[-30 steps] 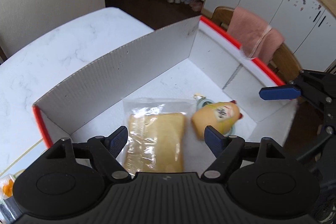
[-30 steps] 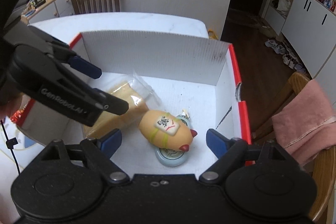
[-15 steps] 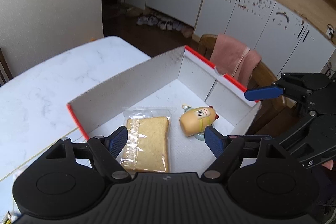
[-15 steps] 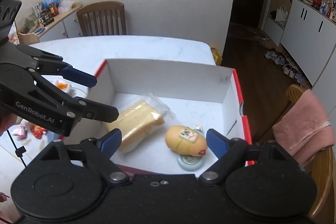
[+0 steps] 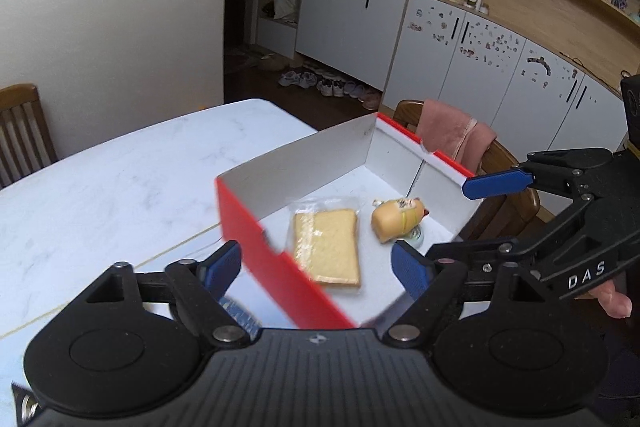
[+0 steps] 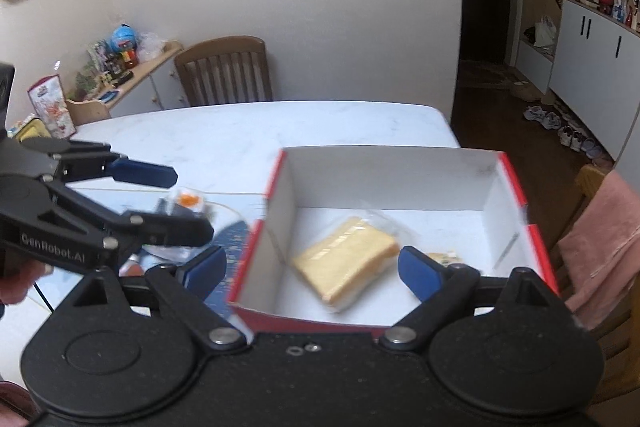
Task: Organize objects
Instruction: 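Grasp the black snack packet with the left tool while the right tool grasps the silver cup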
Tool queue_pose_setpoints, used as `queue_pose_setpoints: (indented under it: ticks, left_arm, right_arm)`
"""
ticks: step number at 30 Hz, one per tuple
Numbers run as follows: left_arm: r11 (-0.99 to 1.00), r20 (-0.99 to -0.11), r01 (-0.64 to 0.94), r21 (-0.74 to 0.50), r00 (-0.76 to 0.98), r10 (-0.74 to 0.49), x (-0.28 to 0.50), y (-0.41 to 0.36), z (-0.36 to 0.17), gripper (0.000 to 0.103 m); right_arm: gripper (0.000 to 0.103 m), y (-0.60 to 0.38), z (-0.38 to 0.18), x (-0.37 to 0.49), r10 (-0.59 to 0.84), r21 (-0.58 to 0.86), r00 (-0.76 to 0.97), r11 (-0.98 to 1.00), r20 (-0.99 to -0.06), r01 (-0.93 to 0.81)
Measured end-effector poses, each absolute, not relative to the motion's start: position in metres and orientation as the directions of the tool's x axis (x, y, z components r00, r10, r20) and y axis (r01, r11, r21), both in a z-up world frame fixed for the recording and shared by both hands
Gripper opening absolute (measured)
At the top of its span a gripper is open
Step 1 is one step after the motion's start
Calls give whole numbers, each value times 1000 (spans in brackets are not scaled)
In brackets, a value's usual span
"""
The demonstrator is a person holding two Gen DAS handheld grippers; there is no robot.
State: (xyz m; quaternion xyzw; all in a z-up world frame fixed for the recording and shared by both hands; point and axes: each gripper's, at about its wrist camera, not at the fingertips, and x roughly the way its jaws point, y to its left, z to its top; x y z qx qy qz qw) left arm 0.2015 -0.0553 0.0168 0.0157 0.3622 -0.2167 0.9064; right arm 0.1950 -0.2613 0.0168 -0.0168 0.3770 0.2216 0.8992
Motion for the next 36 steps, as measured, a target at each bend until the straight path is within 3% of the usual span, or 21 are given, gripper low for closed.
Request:
queue_pose_setpoints:
  ticks: [3,10,16,36]
  left_arm:
    - [912,-666,384,-142,645,-375,189,-34,13,83]
    - [937,-672,323,-132,666,-324,161,22,-3,85]
    - [956,-677,259,-136,681,-281,144,78,-19,100]
    - [993,-713,118,-5,696,-86,135,216,-83,101]
  right_arm:
    - [99,-241,17,188,401,142,613,893,-681,-427]
    - [101,-189,8,177,416,145,584,879,-697,-454]
    - [101,-143,-7,170,405,120,561,872,-722,-475]
    - [101,-37,-61,168,324,75,506,889,-800,-451]
